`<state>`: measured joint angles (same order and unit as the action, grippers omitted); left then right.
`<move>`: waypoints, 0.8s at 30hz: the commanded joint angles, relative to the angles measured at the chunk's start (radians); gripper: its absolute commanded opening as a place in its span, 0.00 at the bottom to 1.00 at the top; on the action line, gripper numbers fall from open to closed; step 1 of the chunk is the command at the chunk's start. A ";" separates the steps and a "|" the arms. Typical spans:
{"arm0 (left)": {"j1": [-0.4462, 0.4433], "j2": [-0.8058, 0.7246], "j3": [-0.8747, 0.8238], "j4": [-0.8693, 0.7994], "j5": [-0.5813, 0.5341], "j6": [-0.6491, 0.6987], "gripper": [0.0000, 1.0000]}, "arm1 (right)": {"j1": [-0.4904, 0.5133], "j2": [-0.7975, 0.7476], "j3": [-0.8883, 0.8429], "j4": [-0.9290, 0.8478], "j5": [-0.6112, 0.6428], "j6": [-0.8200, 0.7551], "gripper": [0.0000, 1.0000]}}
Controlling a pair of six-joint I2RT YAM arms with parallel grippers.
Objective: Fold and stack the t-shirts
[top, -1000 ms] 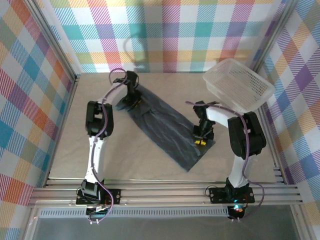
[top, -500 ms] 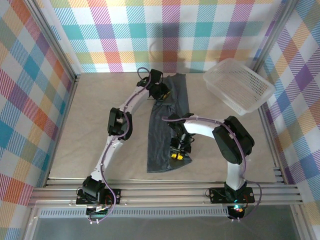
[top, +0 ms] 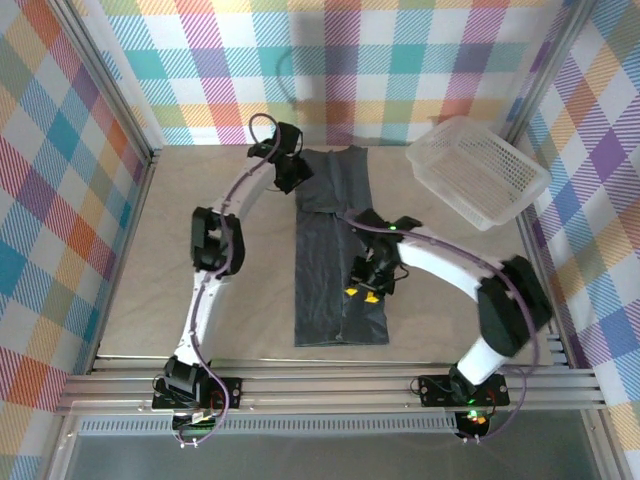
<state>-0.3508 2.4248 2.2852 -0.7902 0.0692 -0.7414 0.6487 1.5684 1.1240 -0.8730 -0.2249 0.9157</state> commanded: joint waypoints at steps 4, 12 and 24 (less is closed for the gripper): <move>-0.061 -0.541 -0.763 -0.055 0.158 0.036 0.48 | -0.139 -0.145 -0.193 -0.008 -0.071 -0.124 0.41; -0.273 -0.870 -1.369 0.005 0.480 0.047 0.53 | -0.119 -0.086 -0.283 -0.044 -0.113 -0.222 0.42; -0.461 -0.778 -1.470 0.245 0.450 -0.134 0.47 | -0.051 0.003 -0.340 0.032 -0.129 -0.162 0.42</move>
<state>-0.7795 1.6035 0.8055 -0.6052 0.5140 -0.8433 0.5846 1.5776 0.8097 -0.8528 -0.3370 0.7254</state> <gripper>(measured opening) 0.485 0.425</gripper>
